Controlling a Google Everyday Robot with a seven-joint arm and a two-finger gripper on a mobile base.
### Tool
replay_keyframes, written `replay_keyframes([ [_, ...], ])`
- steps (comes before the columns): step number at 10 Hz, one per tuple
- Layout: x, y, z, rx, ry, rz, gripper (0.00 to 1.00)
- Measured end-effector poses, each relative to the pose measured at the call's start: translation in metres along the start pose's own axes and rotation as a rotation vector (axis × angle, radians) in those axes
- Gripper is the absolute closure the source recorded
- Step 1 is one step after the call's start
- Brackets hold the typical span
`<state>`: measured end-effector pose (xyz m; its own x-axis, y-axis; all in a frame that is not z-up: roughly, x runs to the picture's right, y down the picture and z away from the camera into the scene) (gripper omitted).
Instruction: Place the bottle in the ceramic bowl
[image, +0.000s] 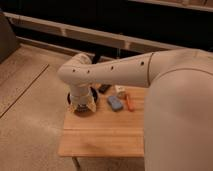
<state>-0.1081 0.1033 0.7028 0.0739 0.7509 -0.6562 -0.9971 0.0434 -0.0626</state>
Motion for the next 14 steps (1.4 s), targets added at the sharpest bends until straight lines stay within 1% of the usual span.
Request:
replay_keyframes([
  [4,-0.001,0.0,-0.001,0.0,-0.004,0.0,0.35],
  [5,-0.002,0.0,-0.003,-0.003,-0.014,0.01,0.35],
  [6,-0.008,0.0,-0.007,-0.015,-0.046,0.026,0.35],
  [7,-0.024,0.0,-0.021,-0.062,-0.124,0.066,0.35],
  [8,-0.034,0.002,-0.032,-0.105,-0.181,0.091,0.35],
  [9,-0.047,0.002,-0.05,-0.168,-0.264,0.121,0.35],
  [10,-0.059,-0.002,-0.073,-0.233,-0.357,0.157,0.35],
  [11,-0.065,-0.006,-0.088,-0.272,-0.412,0.177,0.35],
  [12,-0.067,-0.007,-0.098,-0.297,-0.445,0.187,0.35],
  [13,-0.069,-0.007,-0.102,-0.308,-0.461,0.191,0.35],
  [14,-0.069,-0.007,-0.102,-0.305,-0.461,0.191,0.35],
])
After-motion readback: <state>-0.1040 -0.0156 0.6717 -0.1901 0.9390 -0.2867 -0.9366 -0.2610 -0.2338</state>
